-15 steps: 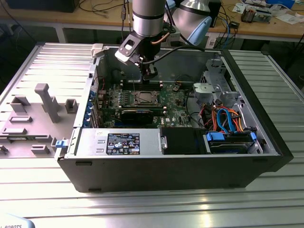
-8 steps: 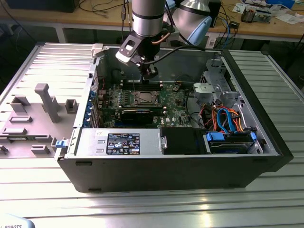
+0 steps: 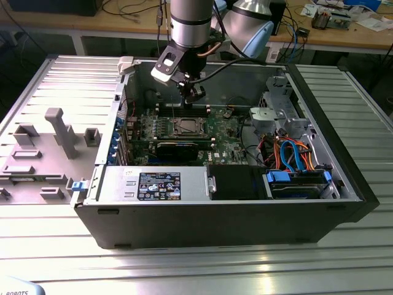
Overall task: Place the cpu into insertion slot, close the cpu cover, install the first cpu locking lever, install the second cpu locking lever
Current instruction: 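Install the first cpu locking lever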
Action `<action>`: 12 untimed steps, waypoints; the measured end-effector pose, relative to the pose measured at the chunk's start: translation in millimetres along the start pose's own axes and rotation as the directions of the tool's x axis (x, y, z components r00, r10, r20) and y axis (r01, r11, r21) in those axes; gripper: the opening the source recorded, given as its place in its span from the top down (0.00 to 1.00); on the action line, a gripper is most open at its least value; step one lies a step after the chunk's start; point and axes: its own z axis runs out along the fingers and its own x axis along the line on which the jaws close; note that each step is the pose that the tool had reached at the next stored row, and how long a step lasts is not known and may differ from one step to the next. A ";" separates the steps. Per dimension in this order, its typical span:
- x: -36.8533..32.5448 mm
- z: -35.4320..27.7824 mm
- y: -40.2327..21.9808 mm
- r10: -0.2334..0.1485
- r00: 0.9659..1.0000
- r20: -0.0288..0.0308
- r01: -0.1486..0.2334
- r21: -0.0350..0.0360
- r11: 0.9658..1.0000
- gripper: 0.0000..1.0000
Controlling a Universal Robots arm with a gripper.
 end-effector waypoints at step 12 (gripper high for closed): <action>0.4 0.0 -0.8 -0.141 0.990 -0.003 0.141 0.005 0.990 0.89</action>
